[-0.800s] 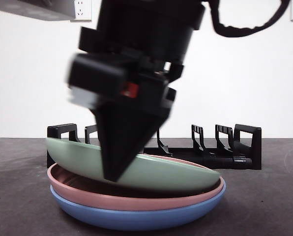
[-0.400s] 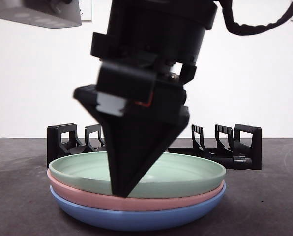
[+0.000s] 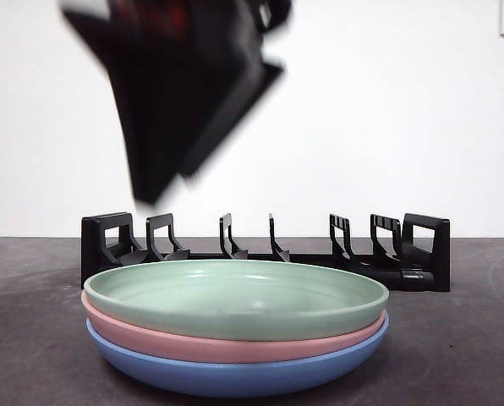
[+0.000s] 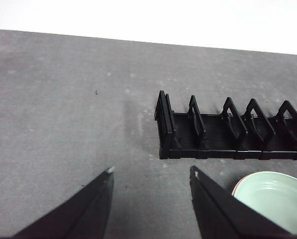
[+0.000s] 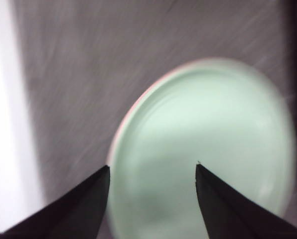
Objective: Place the plate
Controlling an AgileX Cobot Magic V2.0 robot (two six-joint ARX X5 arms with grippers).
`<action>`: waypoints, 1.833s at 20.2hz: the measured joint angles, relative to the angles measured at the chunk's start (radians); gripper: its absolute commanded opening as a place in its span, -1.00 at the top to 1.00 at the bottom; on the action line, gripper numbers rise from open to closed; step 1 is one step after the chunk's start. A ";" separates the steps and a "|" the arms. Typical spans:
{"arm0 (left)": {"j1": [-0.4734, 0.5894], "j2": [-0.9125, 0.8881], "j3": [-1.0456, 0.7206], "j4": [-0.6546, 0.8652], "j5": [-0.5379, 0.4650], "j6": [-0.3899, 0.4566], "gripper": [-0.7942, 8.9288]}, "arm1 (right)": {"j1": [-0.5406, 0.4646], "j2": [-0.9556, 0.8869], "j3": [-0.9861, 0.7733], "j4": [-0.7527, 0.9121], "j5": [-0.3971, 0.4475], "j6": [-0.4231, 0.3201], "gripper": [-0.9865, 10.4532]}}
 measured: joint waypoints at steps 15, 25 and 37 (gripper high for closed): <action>0.000 0.116 0.000 0.206 0.000 -0.031 0.33 | -0.589 -0.257 0.010 0.117 0.032 -0.073 0.35; 0.000 0.472 0.000 0.579 0.000 -0.040 0.89 | -0.928 -0.256 0.010 0.183 -0.072 -0.076 0.88; 0.000 0.483 0.000 0.547 0.001 -0.048 0.82 | -0.932 -0.256 0.010 0.206 -0.082 -0.066 0.80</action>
